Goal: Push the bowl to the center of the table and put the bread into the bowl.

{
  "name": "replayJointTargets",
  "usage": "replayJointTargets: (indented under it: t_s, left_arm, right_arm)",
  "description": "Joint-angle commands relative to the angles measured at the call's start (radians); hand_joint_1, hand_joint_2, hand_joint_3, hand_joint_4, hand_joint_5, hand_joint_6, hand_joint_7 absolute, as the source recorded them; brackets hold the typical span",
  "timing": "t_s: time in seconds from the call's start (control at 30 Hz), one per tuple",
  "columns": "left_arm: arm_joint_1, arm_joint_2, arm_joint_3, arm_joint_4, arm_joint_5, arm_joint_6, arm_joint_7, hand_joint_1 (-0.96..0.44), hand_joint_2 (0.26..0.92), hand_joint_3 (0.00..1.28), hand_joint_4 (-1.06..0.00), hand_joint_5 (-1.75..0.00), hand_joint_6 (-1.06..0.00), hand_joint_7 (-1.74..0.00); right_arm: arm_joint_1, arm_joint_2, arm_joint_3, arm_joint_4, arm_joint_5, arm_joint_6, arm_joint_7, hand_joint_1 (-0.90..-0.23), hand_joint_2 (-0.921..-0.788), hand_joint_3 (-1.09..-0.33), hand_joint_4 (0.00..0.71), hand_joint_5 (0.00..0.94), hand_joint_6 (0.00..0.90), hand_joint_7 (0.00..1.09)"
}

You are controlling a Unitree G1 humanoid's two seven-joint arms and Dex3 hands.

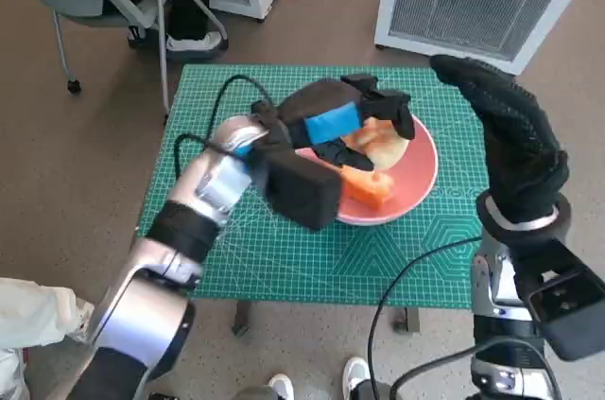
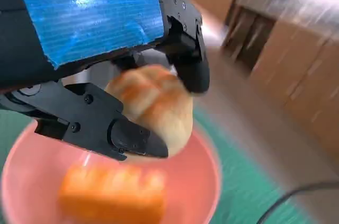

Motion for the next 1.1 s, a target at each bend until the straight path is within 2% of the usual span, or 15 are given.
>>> replayJointTargets:
  t_s: [0.03, 0.27, 0.5, 0.73, 0.9, 0.97, 1.1]
  left_arm:
    - [-0.042, -0.024, -0.025, 0.005, 0.033, 0.084, -0.016, -0.17, 0.769, 0.22, -0.01, -0.03, -0.05, -0.42]
    - [-0.012, -0.026, -0.024, 0.027, 0.044, 0.014, 0.089, -0.29, 0.815, 0.16, 0.00, 0.00, -0.05, -0.36]
    - [-0.003, -0.004, 0.004, 0.050, 0.013, -0.085, 0.144, -0.37, 0.902, 0.08, -0.04, -0.01, -0.08, -0.38]
    - [0.038, 0.010, 0.121, 0.050, -0.101, -0.193, 0.199, -0.39, 0.919, 0.13, -0.17, -0.06, -0.16, -0.44]
    - [0.108, 0.006, 0.231, 0.011, -0.206, -0.298, 0.276, -0.40, 0.921, 0.18, -0.33, -0.10, -0.25, -0.48]
    - [0.131, 0.000, 0.263, -0.006, -0.244, -0.326, 0.283, -0.40, 0.921, 0.20, -0.38, -0.11, -0.28, -0.49]
    - [0.226, -0.048, 0.360, -0.122, -0.426, -0.351, 0.248, -0.37, 0.921, 0.23, -0.43, -0.12, -0.31, -0.51]
  right_arm:
    - [0.033, -0.009, -0.005, -0.016, -0.010, 0.016, -0.011, -0.537, -0.921, -0.784, 0.276, 0.000, -0.001, 0.62]
    - [0.040, -0.010, -0.007, -0.026, -0.020, 0.020, -0.025, -0.537, -0.921, -0.785, 0.275, 0.000, -0.001, 0.62]
    - [0.043, -0.012, -0.008, -0.033, -0.019, 0.025, -0.032, -0.542, -0.921, -0.784, 0.275, 0.000, -0.001, 0.62]
    - [0.040, -0.014, -0.010, -0.036, -0.025, 0.026, -0.040, -0.542, -0.921, -0.783, 0.275, 0.000, -0.001, 0.62]
    - [0.031, -0.016, -0.013, -0.035, -0.030, 0.031, -0.048, -0.545, -0.921, -0.781, 0.276, 0.001, -0.001, 0.62]
    - [0.029, -0.017, -0.014, -0.035, -0.030, 0.033, -0.050, -0.544, -0.921, -0.780, 0.277, 0.001, -0.001, 0.62]
    - [0.018, -0.019, -0.019, -0.038, -0.036, 0.039, -0.057, -0.541, -0.921, -0.778, 0.278, 0.001, -0.001, 0.62]
